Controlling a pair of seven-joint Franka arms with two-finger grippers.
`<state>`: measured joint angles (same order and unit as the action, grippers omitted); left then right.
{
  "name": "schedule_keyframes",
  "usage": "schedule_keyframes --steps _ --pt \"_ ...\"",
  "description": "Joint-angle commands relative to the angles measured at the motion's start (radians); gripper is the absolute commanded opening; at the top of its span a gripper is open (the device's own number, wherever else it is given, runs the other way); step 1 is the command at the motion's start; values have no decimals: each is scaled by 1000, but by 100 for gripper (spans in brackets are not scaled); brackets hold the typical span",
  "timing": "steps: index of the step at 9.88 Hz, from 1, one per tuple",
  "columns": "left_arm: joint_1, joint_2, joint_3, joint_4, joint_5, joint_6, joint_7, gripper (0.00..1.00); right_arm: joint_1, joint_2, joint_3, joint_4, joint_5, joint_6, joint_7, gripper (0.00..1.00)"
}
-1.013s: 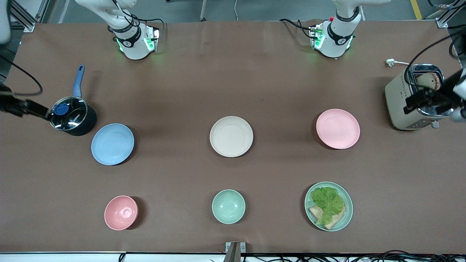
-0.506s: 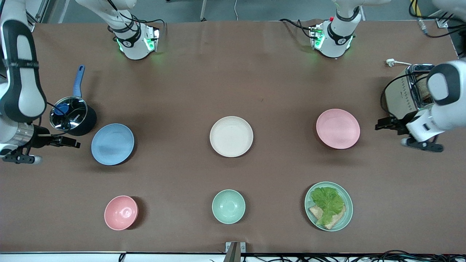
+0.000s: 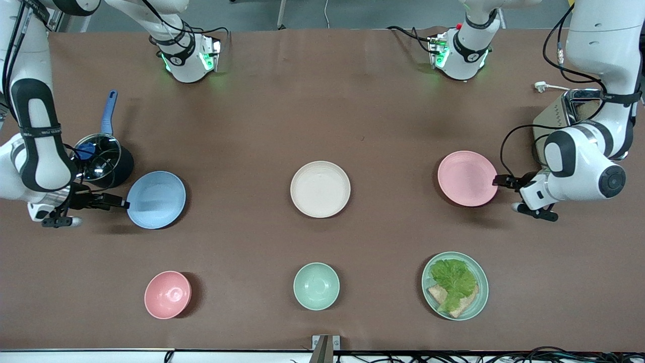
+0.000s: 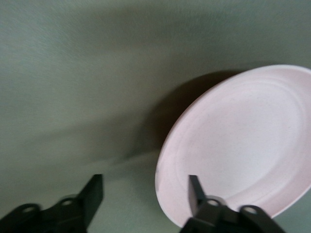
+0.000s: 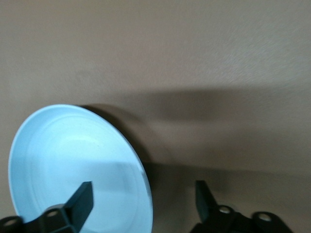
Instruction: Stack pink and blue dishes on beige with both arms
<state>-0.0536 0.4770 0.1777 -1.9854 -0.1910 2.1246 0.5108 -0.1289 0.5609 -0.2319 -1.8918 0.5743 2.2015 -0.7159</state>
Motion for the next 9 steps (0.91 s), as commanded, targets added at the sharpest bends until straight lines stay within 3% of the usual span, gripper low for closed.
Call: schedule_keyframes --steps 1,2,3,4,5,7,9 --pt "-15 22 -15 -32 -27 43 8 53 -3 -18 3 -52 44 12 -48 70" --pt "-17 22 -17 -32 -28 43 8 31 0 -18 3 -71 79 14 -54 56" --pt "-22 25 -17 -32 -28 43 8 17 -3 -15 3 -79 93 15 -85 36" --pt "-20 29 -18 -32 -28 43 9 12 -11 -13 3 -79 122 12 -97 2" --pt "-17 23 -18 -29 -28 40 20 4 -5 -13 2 -72 128 6 -91 0" --pt "-17 -7 -18 -20 -28 20 17 1 12 -28 -19 6 107 -84 -7 0" --pt "-15 -70 -30 34 -28 -97 -3 1 40 -26 -58 243 -69 -350 222 1"
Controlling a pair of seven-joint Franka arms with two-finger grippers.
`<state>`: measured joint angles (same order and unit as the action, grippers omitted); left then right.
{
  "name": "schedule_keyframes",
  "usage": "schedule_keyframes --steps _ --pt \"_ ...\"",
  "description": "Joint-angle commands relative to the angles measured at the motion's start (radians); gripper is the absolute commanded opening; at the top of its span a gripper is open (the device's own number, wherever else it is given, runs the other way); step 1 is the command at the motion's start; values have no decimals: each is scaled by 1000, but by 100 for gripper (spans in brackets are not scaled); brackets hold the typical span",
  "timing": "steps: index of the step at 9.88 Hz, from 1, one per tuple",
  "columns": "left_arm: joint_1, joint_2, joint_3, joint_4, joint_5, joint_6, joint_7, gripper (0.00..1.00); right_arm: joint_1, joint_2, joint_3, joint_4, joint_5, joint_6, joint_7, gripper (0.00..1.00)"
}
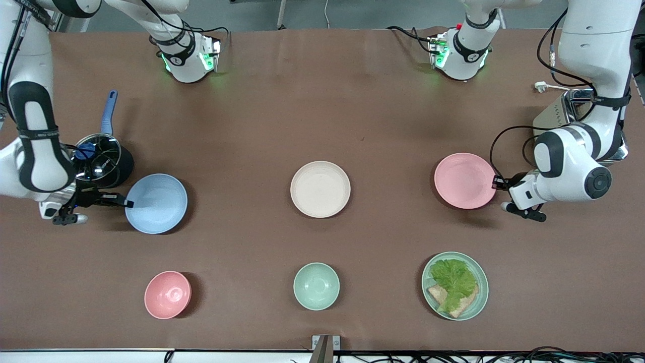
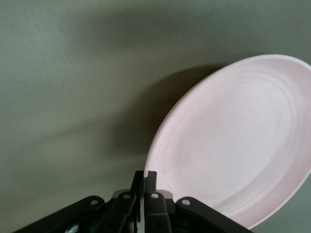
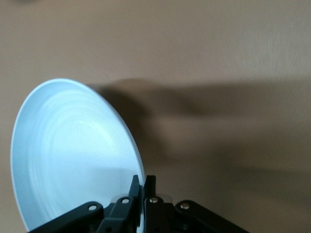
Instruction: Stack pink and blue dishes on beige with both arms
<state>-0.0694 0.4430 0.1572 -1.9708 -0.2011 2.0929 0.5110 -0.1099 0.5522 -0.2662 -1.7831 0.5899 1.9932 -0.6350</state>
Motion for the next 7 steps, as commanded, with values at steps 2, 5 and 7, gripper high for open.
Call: schedule_keyframes --steps 2,5,7 --pt "10 -98 -104 52 -20 -114 -95 1 65 -15 -21 279 -156 -305 304 1" --pt "7 -77 -353 75 -47 -49 -405 1 156 -35 -16 314 -156 -349 472 1" --pt "-4 -2 -500 84 -44 118 -649 2 173 -63 63 312 -180 -340 601 1"
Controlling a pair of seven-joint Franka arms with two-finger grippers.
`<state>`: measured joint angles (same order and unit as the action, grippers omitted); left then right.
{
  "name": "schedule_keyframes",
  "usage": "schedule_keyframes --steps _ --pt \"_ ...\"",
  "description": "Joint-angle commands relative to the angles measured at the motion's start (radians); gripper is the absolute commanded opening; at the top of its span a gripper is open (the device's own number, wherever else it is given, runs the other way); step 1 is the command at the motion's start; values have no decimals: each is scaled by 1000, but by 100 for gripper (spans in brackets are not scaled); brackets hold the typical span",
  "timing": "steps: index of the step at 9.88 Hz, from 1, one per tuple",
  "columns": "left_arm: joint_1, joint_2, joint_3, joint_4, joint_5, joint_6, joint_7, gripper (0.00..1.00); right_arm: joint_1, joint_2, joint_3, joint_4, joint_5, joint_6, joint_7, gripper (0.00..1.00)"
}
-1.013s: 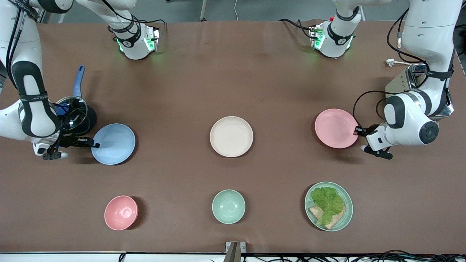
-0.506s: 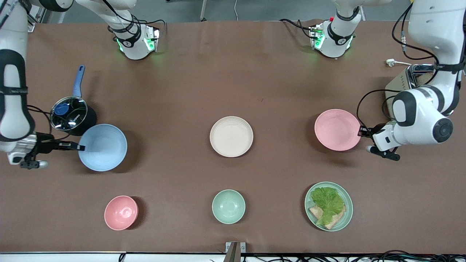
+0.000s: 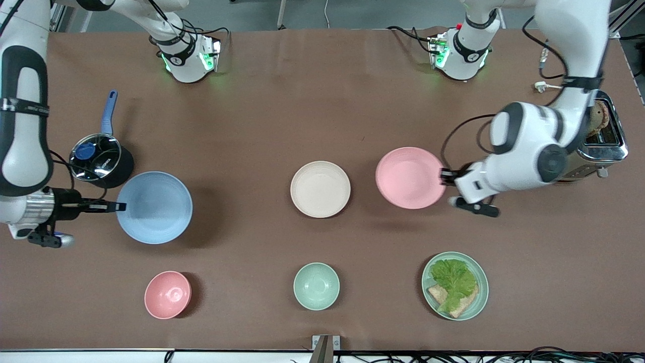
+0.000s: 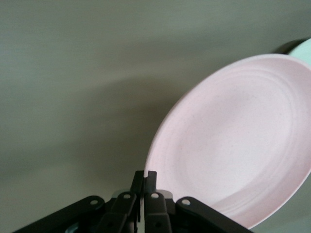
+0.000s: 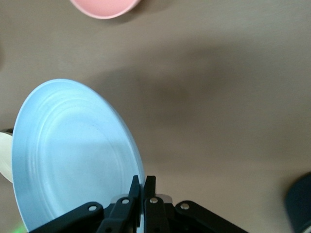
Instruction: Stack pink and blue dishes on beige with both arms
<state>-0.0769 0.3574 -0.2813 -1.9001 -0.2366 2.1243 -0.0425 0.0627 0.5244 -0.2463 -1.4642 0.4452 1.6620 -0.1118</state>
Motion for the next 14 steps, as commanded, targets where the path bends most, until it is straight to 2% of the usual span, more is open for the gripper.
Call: schedule_keyframes --steps 1,2,3,5,7,8,10,11,12,13,14 --pt "-1 144 -128 42 0 147 -203 2 5 -40 83 -13 -49 1 134 1" --pt "-14 220 -180 102 17 179 -320 2 5 -44 120 -15 -65 10 183 0" --pt "-64 277 -197 154 84 187 -455 2 5 -46 152 -21 -83 30 211 1" --pt "-138 337 -199 170 195 274 -646 3 5 -53 191 -34 -92 51 253 1" --pt "-158 357 -199 158 207 319 -672 3 20 -72 205 -51 -91 54 271 1" --pt "-158 357 -197 144 209 319 -669 3 20 -86 234 -67 -91 54 290 0" --pt "-143 342 -199 87 284 307 -665 4 19 -130 298 -126 -91 100 351 1" --pt "-142 339 -199 78 289 307 -663 10 19 -141 327 -148 -91 119 363 0" --pt "-144 342 -197 102 290 309 -671 69 19 -141 373 -153 -91 127 397 1" --pt "-139 327 -197 119 290 307 -671 100 19 -141 418 -166 -91 140 429 0" --pt "-115 280 -197 113 290 303 -657 100 17 -156 462 -215 -89 197 434 1"
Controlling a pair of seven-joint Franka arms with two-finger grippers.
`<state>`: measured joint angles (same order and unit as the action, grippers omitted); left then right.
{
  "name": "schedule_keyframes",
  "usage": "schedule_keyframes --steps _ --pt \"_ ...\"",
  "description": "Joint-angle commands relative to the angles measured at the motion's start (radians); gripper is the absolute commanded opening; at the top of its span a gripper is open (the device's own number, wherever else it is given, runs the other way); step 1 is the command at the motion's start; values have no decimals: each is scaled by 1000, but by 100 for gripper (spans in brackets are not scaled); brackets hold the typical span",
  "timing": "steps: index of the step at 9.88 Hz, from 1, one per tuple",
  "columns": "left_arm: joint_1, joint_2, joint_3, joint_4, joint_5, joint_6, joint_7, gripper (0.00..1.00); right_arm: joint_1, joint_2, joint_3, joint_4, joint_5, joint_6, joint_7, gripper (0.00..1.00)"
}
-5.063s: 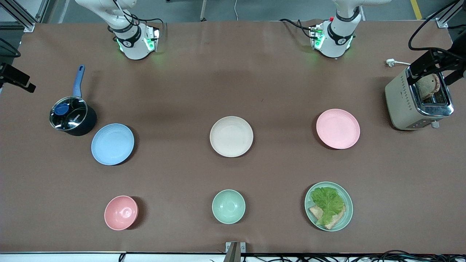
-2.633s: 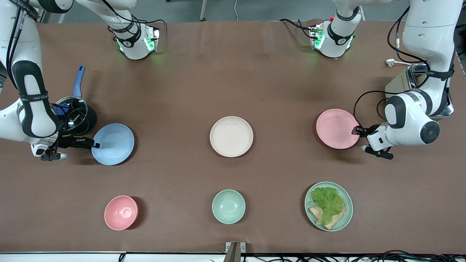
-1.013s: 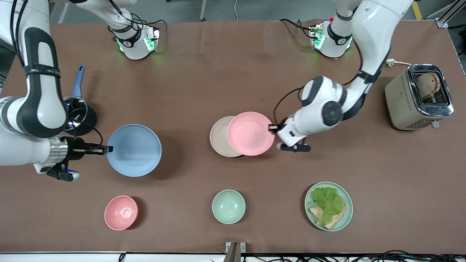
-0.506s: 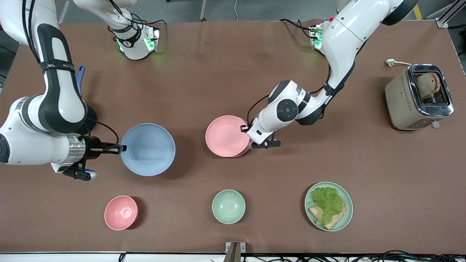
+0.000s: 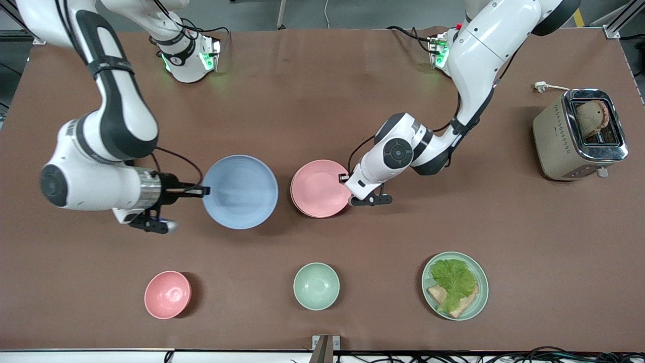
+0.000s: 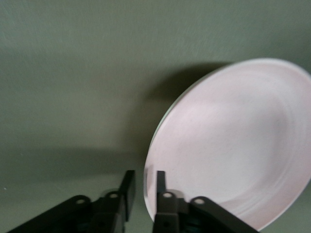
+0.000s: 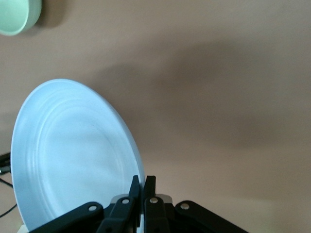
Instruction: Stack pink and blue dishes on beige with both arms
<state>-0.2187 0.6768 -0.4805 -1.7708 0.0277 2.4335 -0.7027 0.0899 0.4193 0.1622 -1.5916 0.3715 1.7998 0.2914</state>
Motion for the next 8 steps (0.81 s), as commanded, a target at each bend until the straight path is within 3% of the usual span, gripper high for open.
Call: schedule_keyframes --steps 1,3,5,8 --pt "33 -108 11 -22 26 -28 15 100 -10 -77 98 -170 -16 143 34 1" --pt "35 -292 122 -51 23 -156 143 100 -10 -86 202 -324 -7 403 49 1" --pt "50 -421 221 -45 8 -343 326 100 -6 -58 288 -404 -6 634 130 1" --pt "62 -601 389 -47 9 -476 631 100 42 4 324 -476 -6 870 163 1"
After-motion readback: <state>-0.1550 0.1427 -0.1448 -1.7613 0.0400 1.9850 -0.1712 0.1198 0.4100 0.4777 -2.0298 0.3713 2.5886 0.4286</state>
